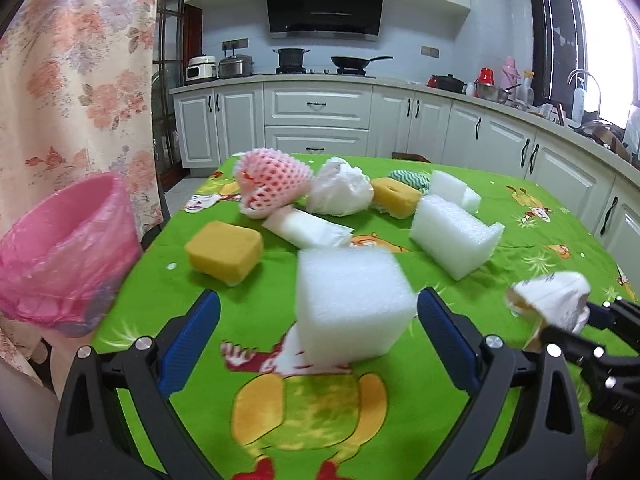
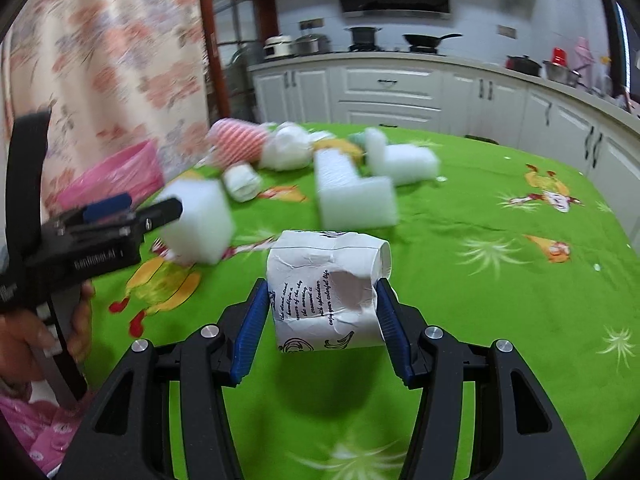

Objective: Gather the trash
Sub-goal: 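Grasp a white foam block with the left gripper while the right gripper holds the cup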

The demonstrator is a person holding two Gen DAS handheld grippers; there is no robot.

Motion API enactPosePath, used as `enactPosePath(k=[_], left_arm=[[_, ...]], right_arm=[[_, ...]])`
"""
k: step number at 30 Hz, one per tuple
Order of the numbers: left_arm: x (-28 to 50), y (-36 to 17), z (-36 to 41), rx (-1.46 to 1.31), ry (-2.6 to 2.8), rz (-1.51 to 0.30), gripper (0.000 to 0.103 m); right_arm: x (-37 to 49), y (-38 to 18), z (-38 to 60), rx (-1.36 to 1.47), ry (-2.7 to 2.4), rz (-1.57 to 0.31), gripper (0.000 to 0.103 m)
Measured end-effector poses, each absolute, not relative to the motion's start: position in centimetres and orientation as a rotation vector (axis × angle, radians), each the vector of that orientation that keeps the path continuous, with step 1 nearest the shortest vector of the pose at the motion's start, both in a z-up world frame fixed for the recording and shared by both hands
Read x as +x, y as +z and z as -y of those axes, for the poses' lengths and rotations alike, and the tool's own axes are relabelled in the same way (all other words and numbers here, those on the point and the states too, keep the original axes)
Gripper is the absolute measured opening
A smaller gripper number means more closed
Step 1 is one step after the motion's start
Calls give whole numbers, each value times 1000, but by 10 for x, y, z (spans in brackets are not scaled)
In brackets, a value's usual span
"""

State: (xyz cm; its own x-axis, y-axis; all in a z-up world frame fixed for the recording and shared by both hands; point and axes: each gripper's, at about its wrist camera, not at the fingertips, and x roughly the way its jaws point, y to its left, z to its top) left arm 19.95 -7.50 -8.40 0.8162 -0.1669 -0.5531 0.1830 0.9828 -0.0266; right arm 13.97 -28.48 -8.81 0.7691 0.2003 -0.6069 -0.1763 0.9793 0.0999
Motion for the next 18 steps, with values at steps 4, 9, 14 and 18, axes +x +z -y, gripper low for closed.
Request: enactPosePath(k=[4,9,14,18], left_arm=[[205,-88,88,54,-174,-588,96],[209,-92,104,90,-144,-591,96],[216,-94,118,129,-108,-607,81],[221,-98,123,153,-86,-638,68]], right_arm=[[148,-87,300,68,180,-649,52],[153,-90,312,94,166,-646,52],[155,-92,319,112,163,-652,52],[154,-92,322,124,158,-653,52]])
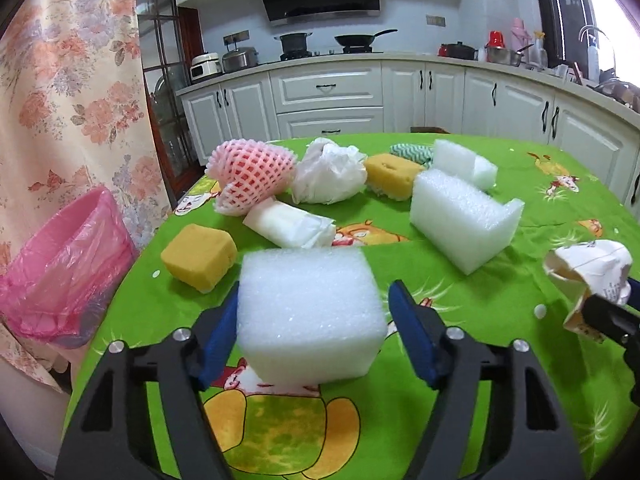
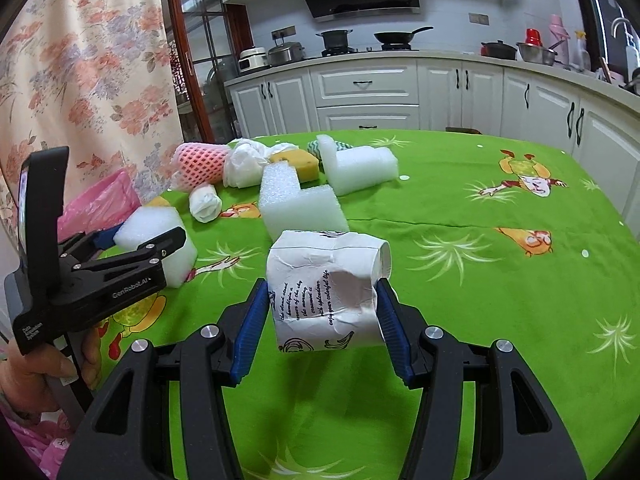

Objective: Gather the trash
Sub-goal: 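Grasp a white foam block with the left gripper while the right gripper holds the cup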

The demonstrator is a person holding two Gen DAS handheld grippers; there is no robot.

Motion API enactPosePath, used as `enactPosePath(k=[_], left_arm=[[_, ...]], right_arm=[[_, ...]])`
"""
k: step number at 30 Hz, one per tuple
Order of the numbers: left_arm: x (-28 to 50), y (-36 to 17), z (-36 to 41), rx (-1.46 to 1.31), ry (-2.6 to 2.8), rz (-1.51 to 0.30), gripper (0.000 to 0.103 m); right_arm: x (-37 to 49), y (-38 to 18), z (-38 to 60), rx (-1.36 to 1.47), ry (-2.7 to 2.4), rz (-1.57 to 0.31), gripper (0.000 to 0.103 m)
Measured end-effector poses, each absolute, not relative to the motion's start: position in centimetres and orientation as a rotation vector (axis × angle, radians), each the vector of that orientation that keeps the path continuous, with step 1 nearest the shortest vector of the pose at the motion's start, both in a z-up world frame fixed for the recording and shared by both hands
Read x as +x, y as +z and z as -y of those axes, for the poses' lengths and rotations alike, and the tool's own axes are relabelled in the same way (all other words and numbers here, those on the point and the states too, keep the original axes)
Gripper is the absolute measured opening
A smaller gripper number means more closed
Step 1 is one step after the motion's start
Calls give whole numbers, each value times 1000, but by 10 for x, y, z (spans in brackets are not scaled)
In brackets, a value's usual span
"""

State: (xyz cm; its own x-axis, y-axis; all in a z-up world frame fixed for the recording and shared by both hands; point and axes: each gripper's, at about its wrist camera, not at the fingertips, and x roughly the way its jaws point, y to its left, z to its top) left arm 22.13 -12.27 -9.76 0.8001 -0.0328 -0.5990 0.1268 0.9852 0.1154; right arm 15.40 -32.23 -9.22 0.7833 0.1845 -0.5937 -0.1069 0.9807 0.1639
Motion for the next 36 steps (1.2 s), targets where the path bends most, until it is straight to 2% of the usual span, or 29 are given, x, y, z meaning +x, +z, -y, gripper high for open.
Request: enactPosePath(k=[1,24,36], left_arm=[[220,-97,121,147,-80,-634,61],[183,-72,95,92,-153,-516,61],[173,-63,53,76,-99,-468,61]], right_arm=[[154,-92,323,126,157,-652,52],[163,-85,286,69,188,-638,52],[183,-76,246,6,237,-633,52]])
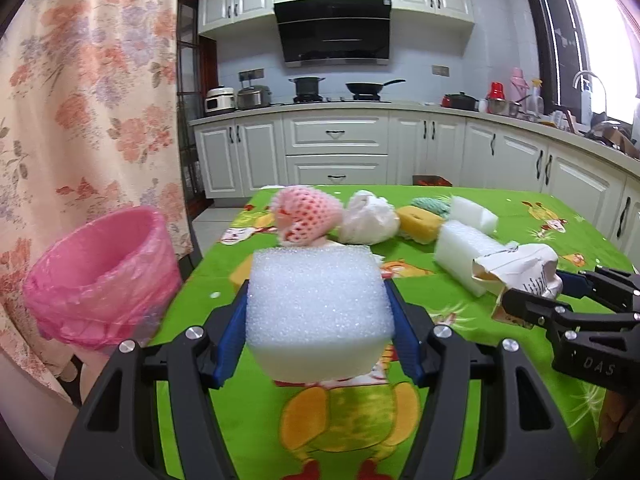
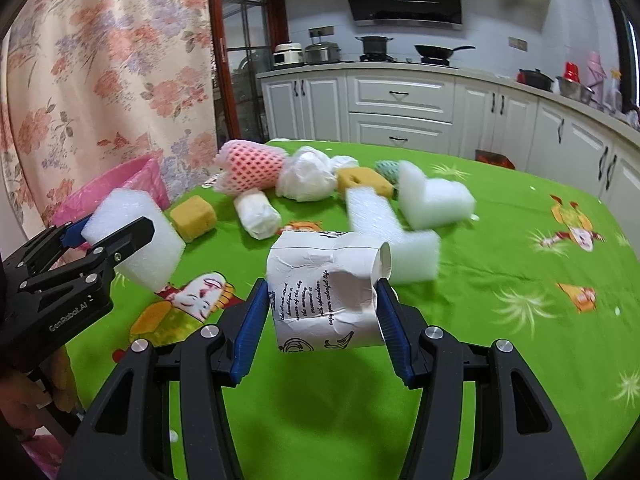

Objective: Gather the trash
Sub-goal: 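Grasp a white foam block with the left gripper while the right gripper holds the cup, then carry cup and foam block to the pink wastebasket and open both grippers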

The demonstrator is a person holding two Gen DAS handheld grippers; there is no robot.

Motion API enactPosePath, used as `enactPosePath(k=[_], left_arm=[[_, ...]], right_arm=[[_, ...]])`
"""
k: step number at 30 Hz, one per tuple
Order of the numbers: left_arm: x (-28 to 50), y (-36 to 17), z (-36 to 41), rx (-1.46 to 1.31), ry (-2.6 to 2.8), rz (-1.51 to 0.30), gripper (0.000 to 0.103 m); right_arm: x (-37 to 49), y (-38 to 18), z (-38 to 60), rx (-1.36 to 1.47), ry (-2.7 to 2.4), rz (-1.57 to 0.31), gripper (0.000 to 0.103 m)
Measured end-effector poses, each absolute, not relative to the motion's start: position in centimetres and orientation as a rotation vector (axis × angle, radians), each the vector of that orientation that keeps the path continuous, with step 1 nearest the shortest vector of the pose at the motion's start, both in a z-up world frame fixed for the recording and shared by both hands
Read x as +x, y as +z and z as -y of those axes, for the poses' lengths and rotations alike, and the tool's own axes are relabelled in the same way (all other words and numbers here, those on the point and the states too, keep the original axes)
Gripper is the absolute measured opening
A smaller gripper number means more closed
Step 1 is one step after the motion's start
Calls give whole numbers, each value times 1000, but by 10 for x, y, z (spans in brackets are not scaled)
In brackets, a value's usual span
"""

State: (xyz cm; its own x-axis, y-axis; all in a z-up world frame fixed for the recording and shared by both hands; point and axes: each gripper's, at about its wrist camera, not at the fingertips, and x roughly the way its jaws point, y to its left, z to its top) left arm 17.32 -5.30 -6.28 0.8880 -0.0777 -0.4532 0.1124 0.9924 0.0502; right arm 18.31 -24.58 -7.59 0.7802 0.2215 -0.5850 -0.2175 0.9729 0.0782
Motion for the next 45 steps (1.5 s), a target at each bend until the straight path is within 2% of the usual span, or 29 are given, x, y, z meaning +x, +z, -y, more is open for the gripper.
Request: enactPosePath(k=[28,45], left_arm=[[167,-16,-92,34,142,-353,61],[203,-12,-189,-7,217,-400,61]], right_arm=[[244,-22,94,-77,520,-528,52],[298,-9,-11,-82,723,-519,52]])
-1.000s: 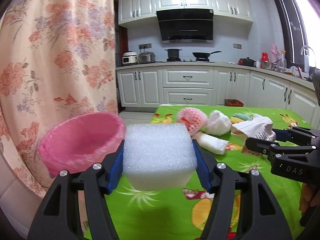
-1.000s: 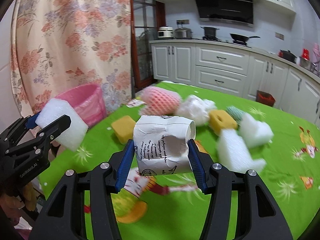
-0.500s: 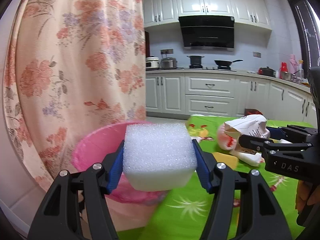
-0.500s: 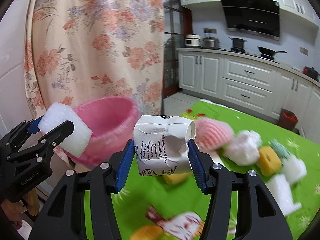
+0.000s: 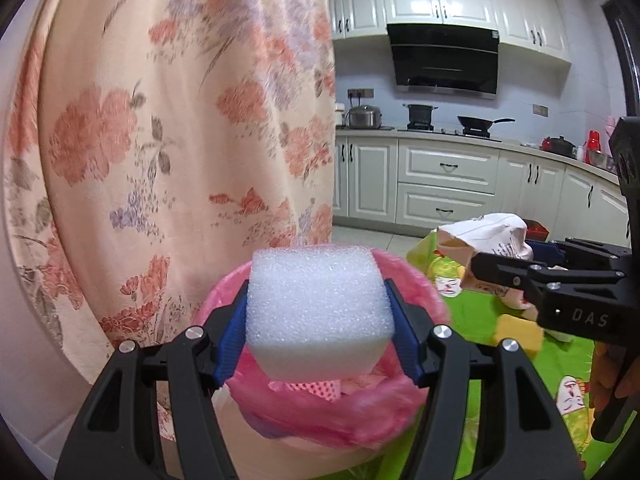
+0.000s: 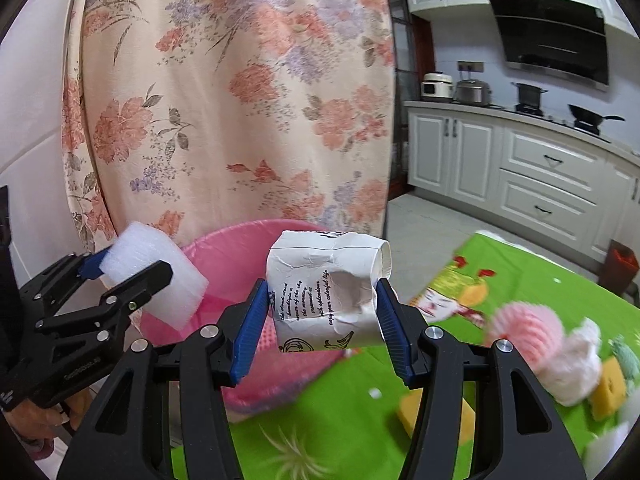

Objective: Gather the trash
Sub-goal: 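Carry cup and foam block to the pink wastebasket and open both grippers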

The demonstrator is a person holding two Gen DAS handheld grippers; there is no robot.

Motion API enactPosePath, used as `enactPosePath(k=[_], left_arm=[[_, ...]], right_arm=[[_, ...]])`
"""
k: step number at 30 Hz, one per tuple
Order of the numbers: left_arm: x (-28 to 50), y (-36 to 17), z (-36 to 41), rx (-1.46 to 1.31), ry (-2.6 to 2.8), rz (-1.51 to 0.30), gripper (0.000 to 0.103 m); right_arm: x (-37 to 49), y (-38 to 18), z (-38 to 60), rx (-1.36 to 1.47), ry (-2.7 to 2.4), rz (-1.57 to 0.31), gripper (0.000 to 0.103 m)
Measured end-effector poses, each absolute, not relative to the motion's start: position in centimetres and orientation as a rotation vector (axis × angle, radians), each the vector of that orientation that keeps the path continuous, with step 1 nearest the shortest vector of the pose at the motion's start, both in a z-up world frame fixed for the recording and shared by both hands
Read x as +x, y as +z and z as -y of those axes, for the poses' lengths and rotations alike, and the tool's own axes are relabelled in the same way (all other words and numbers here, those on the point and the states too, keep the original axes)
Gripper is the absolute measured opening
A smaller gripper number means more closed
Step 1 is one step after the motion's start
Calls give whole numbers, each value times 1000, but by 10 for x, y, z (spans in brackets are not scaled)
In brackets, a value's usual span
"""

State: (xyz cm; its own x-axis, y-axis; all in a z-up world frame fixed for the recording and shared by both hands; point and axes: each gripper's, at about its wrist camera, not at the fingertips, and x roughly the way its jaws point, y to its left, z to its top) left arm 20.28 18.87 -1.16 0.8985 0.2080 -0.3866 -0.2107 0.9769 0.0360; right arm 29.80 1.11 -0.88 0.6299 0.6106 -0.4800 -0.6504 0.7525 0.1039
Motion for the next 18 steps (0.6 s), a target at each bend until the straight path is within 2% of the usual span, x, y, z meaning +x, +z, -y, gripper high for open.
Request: enactPosePath(k=[10,11,13,18], left_arm=[[243,-28,-253,-101,213,-477,62],[246,-30,-255,-99,216,-483,66],[247,-32,-258,-102,236,-483,75],[238,-29,-258,-115,264,-470,80]], right_arm=[[336,-21,-58,-96,826,-548,54],[339,-24,-61,-93,845,-559,54],[342,-27,-61,-93,843,-570,67],[338,-24,-47,-63,826,-555,67]])
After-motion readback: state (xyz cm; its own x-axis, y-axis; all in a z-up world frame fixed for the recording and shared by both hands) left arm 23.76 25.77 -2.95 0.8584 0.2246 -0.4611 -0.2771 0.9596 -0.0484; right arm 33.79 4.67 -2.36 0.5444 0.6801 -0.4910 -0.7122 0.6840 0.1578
